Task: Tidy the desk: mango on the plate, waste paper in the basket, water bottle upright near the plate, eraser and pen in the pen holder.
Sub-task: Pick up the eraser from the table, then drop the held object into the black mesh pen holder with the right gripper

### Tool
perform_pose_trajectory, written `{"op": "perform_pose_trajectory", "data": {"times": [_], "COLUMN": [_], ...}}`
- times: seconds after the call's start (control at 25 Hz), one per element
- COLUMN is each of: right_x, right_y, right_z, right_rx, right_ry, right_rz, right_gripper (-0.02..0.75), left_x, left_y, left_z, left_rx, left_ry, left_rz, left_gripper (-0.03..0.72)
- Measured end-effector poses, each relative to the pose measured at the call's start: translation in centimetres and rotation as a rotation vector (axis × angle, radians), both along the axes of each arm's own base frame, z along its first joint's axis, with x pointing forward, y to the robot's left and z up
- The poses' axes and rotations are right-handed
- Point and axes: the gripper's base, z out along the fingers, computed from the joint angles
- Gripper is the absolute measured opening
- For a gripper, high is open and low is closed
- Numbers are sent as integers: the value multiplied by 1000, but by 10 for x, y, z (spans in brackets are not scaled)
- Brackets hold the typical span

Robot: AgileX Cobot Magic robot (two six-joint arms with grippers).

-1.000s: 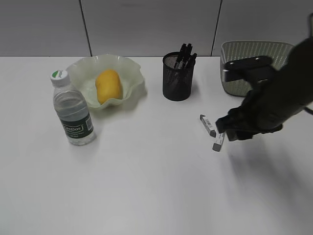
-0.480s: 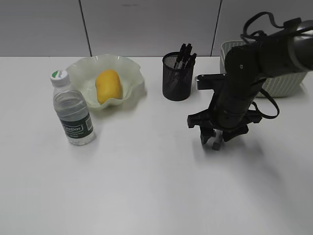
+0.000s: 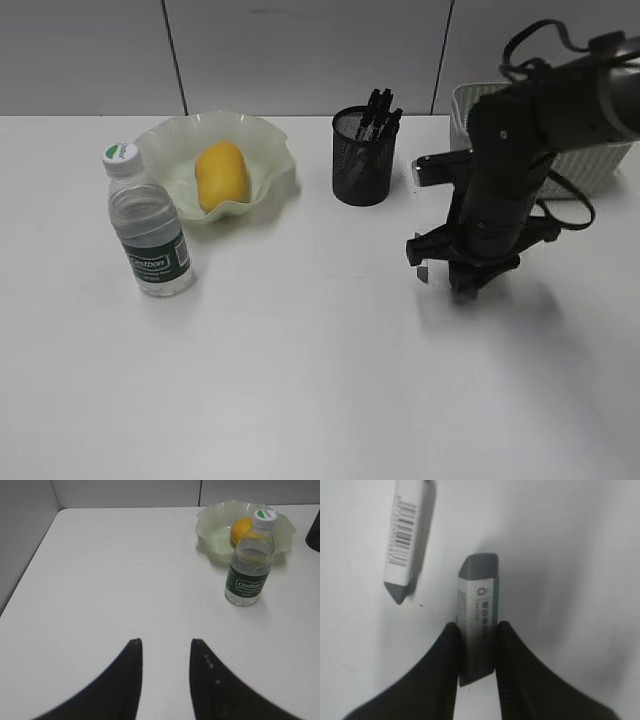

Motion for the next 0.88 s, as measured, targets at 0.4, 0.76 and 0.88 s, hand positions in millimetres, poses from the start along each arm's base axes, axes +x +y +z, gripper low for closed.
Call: {"op": "perform_pose_trajectory", "data": {"times": [0.4,0.76,0.88], "right_x": [33,63,72], "right_y": [25,47,51], "right_z": [136,70,60], "right_rx": [381,451,445], "right_ry": [-922,-1057,-1065], "right_rz": [241,323,336], "right_gripper": [183,182,182], "left_x": [0,0,0], "left_y": [0,0,0], "left_z": [0,0,0], "left_rx": [0,0,0], "left_ry": [0,0,0], "left_rz": [0,0,0], "left_gripper": [241,240,240]}}
